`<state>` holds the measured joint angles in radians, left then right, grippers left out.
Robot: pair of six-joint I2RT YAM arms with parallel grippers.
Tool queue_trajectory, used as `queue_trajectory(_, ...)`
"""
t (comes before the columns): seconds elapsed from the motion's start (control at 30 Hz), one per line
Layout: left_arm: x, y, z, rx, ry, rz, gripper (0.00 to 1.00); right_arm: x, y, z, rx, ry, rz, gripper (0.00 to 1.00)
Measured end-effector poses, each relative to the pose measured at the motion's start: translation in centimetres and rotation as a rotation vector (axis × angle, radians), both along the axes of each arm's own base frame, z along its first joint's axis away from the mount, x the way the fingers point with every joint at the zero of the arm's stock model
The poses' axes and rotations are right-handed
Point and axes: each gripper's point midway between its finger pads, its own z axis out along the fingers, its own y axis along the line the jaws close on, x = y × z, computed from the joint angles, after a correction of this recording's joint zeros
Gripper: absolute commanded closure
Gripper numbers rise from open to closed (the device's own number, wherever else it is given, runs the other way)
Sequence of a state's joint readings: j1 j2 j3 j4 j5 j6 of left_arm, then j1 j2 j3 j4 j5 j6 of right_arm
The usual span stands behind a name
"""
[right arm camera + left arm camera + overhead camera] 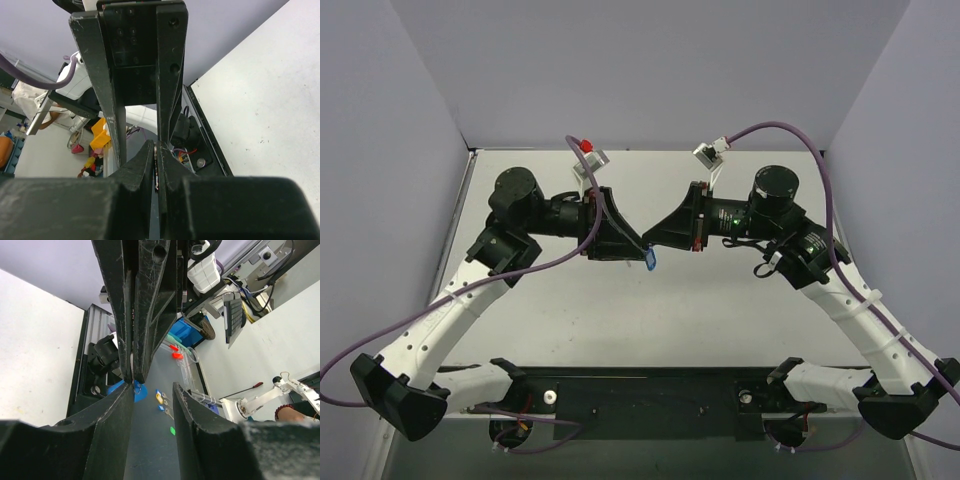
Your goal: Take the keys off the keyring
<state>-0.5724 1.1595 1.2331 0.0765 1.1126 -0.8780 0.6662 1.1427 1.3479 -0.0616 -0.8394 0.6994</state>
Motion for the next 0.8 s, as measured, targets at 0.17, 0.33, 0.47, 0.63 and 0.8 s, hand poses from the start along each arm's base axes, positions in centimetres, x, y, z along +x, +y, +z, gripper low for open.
queue_trajectory(0.17,-0.5,-0.7,-0.2,0.009,0.001,-0.031,0.66,0.0,0.1,0.4,0.014,-0.009,0.0,1.0)
queue_trajectory(0.33,-0.1,-1.0,-0.5,0.022,0.011,-0.028,0.97,0.0,0.1,0.8,0.027,-0.013,0.004,1.0)
queue_trajectory(0.47,0.1,-1.1,-0.6,0.029,0.016,-0.029,1.0,-0.1,0.1,1.0,0.035,-0.016,0.007,1.0)
queue_trajectory(0.63,0.1,-1.1,-0.3,0.025,0.005,-0.024,1.0,-0.1,0.2,1.4,0.048,-0.017,0.011,1.0)
queue_trajectory(0.8,0.9,-1.4,0.2,0.012,0.045,0.026,1.0,0.6,0.0,1.7,0.067,-0.032,-0.021,1.0)
